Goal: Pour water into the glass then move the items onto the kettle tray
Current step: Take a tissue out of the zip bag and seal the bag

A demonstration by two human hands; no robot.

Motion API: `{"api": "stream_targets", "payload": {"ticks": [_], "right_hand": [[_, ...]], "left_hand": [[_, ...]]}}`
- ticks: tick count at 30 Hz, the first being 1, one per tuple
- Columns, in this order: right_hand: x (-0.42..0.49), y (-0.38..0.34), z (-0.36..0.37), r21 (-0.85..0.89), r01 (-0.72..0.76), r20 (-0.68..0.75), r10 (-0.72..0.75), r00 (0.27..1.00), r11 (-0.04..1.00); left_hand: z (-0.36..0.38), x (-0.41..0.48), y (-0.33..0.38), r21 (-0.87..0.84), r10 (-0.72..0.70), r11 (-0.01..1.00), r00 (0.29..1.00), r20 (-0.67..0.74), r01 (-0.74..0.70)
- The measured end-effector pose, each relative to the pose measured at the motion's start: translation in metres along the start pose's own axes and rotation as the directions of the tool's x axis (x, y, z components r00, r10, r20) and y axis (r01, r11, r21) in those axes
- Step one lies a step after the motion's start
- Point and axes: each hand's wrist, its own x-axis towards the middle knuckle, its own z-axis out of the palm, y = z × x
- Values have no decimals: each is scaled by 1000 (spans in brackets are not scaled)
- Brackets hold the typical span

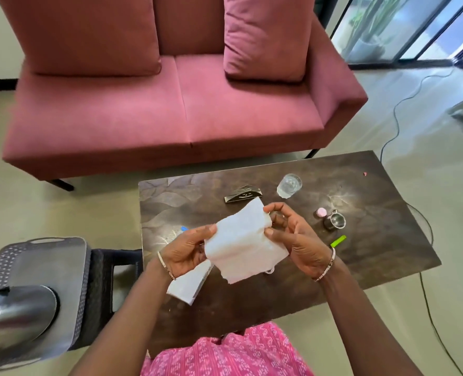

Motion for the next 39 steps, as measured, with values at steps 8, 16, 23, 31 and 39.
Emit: {"api": "stream_targets", "payload": {"ticks": [8, 16, 23, 31, 39], "right_hand": [[-13, -12, -33, -158, -63, -101, 47, 994, 985], [-43, -24, -81, -126, -217, -75, 209, 975, 968], [-66, -25, -129, -178, -200, -4, 202, 979, 964], [-74, -28, -161, -64, 49, 29, -47, 998, 997], [-67, -31, -182, -64, 137, 21, -136, 990, 989]], "left_hand": [[29, -34, -10, 483, 305, 855, 938, -166, -192], [92, -35, -60, 465, 644, 720, 745, -174, -515], [134, -25, -102, 458, 753, 640, 624, -211, -618], [156, -17, -127, 443, 782, 614, 577, -233, -653], [163, -18, -126, 491, 759, 630, 612, -223, -602]]}}
